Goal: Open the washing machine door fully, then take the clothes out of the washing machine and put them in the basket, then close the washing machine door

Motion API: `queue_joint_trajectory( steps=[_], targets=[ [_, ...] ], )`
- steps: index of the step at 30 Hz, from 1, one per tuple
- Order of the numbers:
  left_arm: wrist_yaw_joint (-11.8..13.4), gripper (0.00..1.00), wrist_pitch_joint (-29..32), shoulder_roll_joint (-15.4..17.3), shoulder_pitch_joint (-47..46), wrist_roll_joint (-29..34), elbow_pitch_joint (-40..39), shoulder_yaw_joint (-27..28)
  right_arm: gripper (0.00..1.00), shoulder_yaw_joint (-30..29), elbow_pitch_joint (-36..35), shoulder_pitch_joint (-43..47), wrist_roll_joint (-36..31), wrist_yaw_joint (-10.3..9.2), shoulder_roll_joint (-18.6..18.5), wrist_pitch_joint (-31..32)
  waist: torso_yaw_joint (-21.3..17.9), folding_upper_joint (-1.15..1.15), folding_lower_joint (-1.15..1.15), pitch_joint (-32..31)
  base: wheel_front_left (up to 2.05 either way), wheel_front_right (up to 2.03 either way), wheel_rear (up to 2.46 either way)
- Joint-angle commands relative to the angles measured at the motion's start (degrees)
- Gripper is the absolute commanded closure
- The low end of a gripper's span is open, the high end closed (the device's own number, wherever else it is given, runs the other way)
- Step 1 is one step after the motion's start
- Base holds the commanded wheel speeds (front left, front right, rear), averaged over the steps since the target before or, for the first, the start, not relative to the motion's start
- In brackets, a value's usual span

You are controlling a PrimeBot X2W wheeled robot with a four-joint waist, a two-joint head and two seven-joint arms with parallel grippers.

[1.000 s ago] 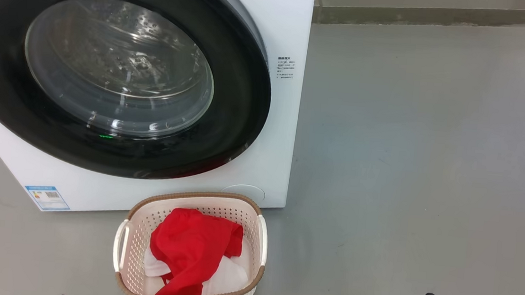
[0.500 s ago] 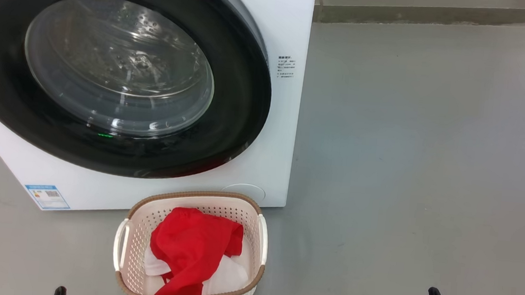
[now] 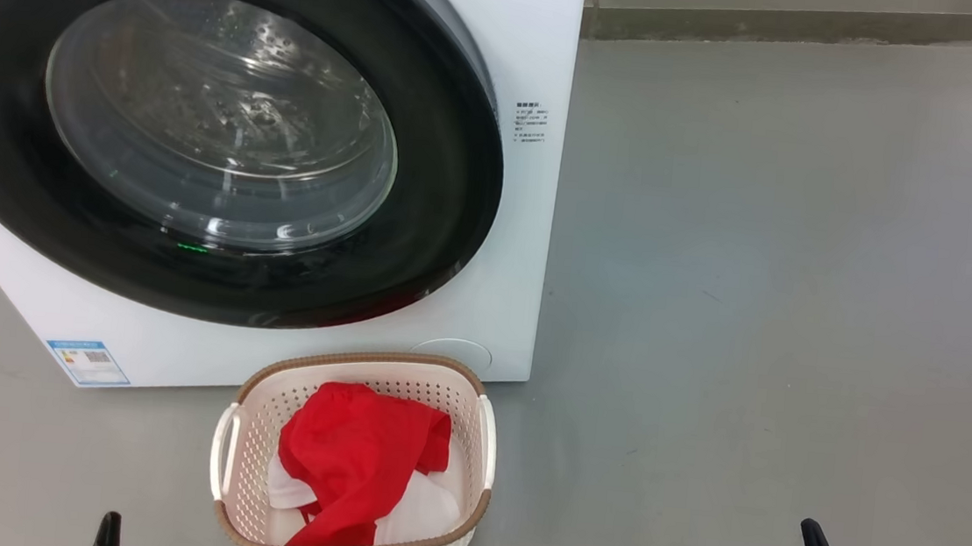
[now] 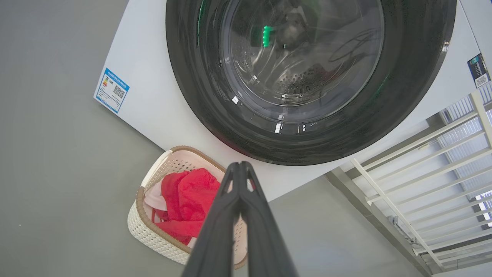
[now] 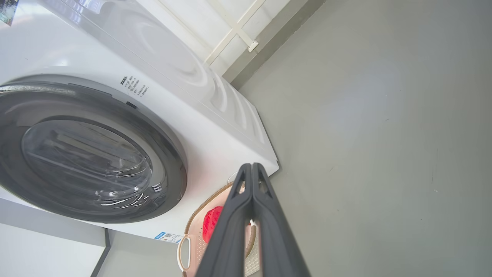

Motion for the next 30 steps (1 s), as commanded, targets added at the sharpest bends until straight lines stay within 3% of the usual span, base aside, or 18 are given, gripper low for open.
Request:
queue_joint_trajectory(
  steps=[1, 30],
  targets=[
    [-0.1, 1.0, 0.2, 0.6, -2.5, -1.2, -1.1, 1.2, 1.0, 0.2, -1.7, -2.7, 1.4, -0.03, -0.3, 0.3, 0.0, 0.0, -0.01, 0.0, 0.0, 0.0, 0.0],
    [-0.1, 1.0, 5.0, 0.3, -6.9, -17.5, -0.1, 2.2, 1.0, -1.6, -3.1, -5.1, 18.3, -0.05, 0.9, 5.2, 0.1, 0.0, -0.01, 0.3, 0.0, 0.0, 0.0]
  ],
)
